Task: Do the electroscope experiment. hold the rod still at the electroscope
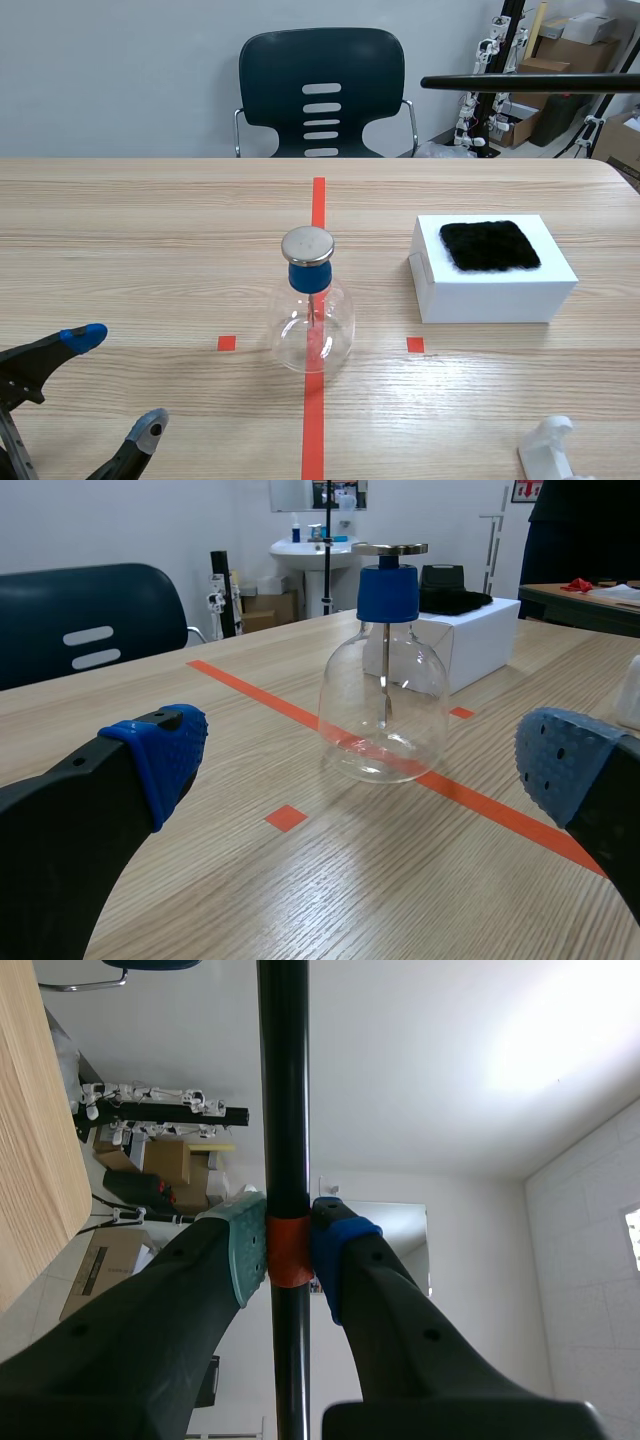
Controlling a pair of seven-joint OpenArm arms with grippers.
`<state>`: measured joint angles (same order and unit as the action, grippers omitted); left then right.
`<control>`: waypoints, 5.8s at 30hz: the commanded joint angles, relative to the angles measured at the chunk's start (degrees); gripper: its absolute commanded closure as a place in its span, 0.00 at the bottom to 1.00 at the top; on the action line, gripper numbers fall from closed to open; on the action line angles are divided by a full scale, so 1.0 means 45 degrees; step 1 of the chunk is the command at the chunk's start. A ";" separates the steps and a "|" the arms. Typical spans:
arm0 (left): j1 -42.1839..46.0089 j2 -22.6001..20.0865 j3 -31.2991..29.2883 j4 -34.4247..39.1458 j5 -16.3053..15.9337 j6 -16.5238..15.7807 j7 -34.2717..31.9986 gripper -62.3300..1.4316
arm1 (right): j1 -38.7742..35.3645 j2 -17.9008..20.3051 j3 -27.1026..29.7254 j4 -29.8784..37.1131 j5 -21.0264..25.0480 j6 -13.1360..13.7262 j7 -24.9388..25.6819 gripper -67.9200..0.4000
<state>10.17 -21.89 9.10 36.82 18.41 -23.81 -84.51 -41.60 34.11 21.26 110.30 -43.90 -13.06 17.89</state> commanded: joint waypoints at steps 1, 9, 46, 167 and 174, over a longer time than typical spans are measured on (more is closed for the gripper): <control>0.0029 0.0053 0.0000 0.0058 -0.0087 0.0029 -0.0223 0.00 | 0.0112 0.0136 0.0223 0.0248 0.0136 -0.0223 -0.0092 0.98; 0.0029 0.0053 0.0000 0.0058 -0.0087 0.0029 -0.0223 0.00 | 0.0112 0.0136 0.0223 0.0248 0.0136 -0.0223 -0.0092 0.98; 0.0029 0.0053 0.0000 0.0058 -0.0083 0.0029 -0.0228 0.00 | 0.3395 0.1802 -0.5848 0.0379 -0.4041 0.0559 -0.2861 0.98; 0.0029 0.0053 0.0000 0.0058 -0.0087 0.0029 -0.0228 0.00 | 0.3390 0.1379 -0.6154 -0.0063 -0.5532 0.1583 -0.2997 0.98; 0.0029 0.0053 0.0000 0.0058 -0.0087 0.0029 -0.0228 0.00 | 0.3390 0.1379 -0.6154 -0.0063 -0.5503 0.1583 -0.2987 0.98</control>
<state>10.17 -21.89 9.10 36.82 18.41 -23.81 -84.51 -27.33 39.68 -6.87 109.47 -69.01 -5.10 4.67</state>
